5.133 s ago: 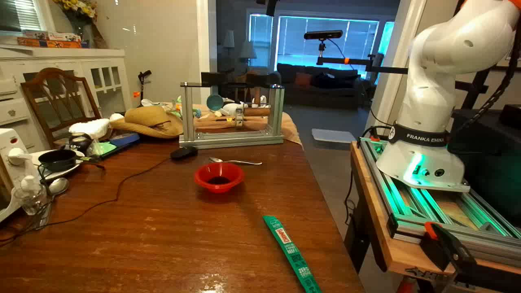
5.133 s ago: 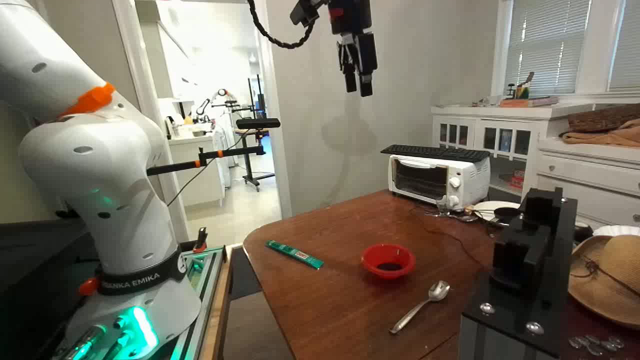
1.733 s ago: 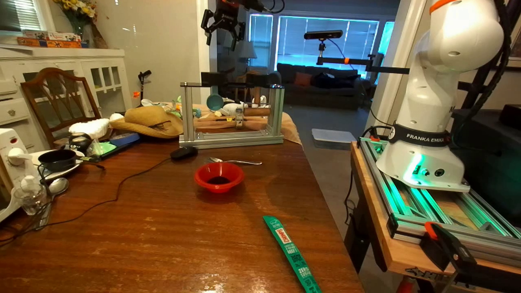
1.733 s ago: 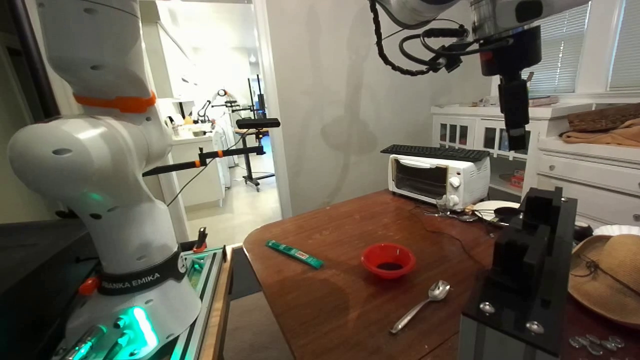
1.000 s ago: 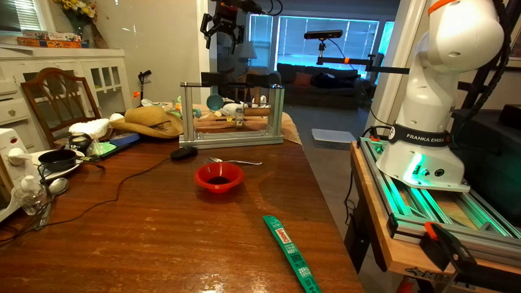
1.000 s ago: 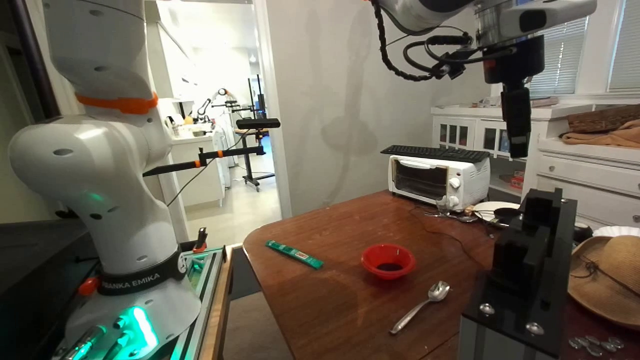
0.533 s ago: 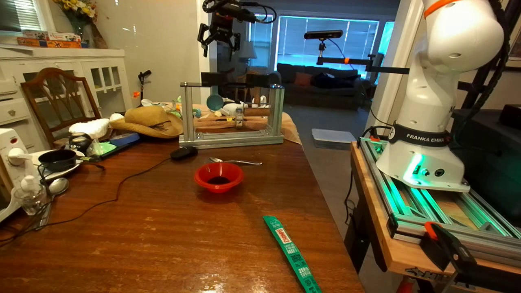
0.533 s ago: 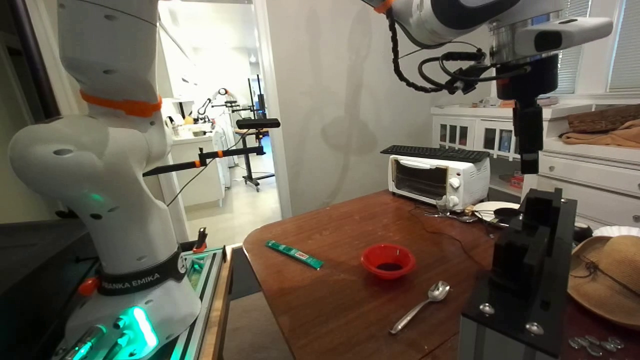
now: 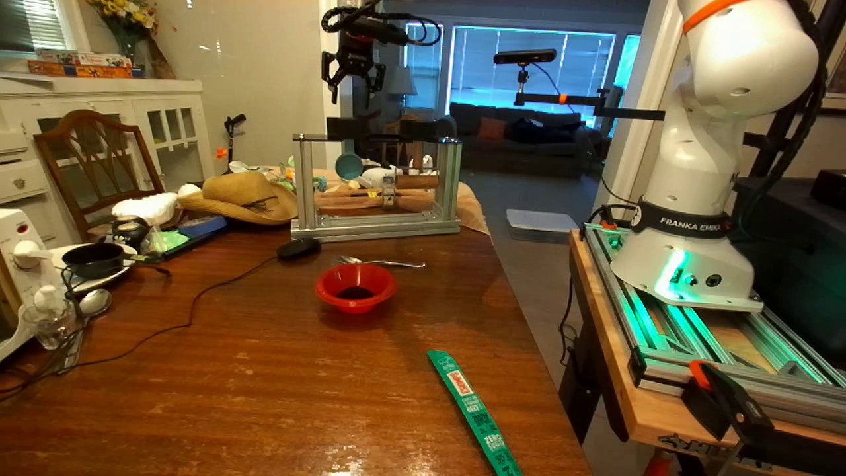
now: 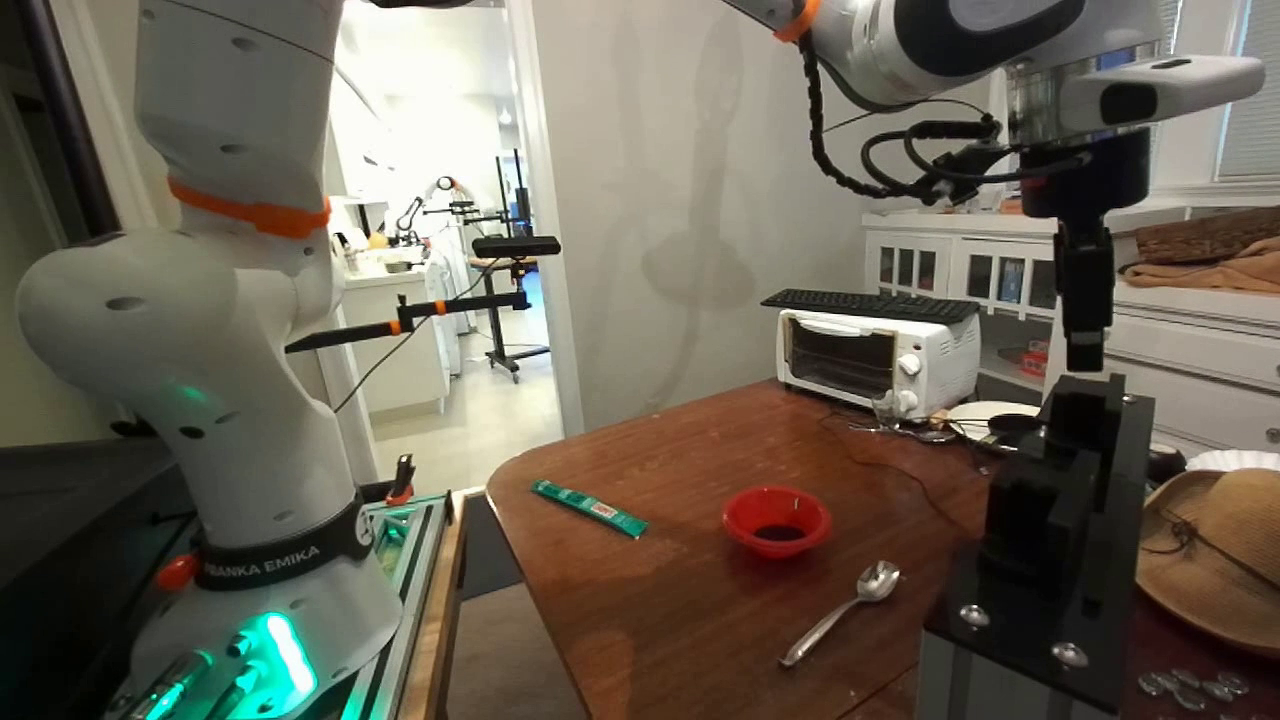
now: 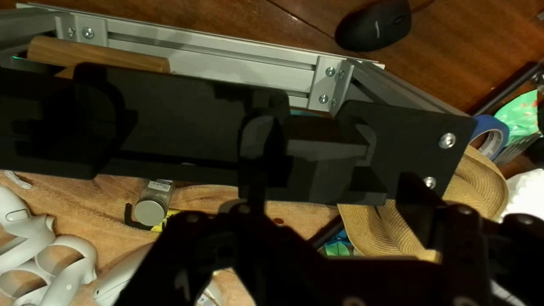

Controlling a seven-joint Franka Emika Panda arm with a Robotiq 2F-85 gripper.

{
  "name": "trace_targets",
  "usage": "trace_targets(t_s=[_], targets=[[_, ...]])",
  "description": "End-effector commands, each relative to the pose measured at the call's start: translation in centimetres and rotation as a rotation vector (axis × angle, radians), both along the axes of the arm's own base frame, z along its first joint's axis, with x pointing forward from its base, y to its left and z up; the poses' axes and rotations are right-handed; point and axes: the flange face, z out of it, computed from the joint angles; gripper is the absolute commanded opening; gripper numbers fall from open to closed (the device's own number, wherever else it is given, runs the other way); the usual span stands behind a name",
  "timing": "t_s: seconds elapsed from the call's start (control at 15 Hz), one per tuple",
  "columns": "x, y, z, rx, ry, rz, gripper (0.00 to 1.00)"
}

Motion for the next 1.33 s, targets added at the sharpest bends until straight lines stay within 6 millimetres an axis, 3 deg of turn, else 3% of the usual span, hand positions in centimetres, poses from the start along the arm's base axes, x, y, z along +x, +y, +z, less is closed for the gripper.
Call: trace_targets(t_s=[0.0,0.2,0.4,0.8,1.27], targets=[[0.9,-0.4,-0.7,0.009,0.030,-0.035,0.72],[1.2,-0.8,-1.1,0.009,0.038,-0.050,0.61],[1.0,-0.8,-1.4,0.000,0.063,-0.077,0.65],[0.7,-0.6,-1.5,-0.004,0.095,-0.133,0.54],[1.0,-0.5,-2.0,0.017,0.094,-0.124,0.57]])
